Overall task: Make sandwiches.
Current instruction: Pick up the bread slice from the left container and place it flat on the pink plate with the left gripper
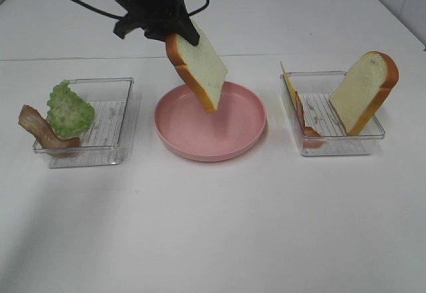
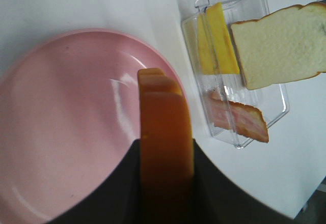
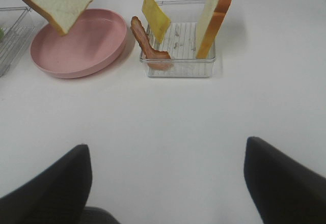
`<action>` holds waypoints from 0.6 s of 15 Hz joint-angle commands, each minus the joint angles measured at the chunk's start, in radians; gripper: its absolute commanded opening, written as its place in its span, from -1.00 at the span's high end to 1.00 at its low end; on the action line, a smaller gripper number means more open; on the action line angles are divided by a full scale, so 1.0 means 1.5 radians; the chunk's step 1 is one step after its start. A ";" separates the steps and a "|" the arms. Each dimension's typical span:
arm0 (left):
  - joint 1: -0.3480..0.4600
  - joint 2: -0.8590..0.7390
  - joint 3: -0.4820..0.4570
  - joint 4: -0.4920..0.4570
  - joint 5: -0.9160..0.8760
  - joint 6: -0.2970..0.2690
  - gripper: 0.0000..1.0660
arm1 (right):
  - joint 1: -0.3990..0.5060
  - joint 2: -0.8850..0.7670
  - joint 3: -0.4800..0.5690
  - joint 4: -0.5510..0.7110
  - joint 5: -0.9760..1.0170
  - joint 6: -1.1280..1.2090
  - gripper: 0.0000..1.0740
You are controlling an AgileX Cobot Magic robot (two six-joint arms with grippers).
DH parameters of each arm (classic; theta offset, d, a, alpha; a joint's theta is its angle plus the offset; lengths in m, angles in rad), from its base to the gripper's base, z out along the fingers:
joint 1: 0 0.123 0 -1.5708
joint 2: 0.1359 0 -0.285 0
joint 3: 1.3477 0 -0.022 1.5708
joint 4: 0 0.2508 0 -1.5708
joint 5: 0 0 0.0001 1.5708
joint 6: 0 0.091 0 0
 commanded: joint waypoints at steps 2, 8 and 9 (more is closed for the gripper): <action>0.002 0.069 -0.003 -0.137 -0.047 0.068 1.00 | -0.002 -0.009 0.001 0.002 -0.006 -0.003 -0.43; 0.002 0.129 -0.003 -0.163 -0.045 0.071 1.00 | -0.002 -0.009 0.001 0.002 -0.006 -0.003 -0.43; 0.002 0.129 -0.003 -0.155 -0.047 0.071 1.00 | -0.002 -0.009 0.001 0.002 -0.006 -0.003 -0.43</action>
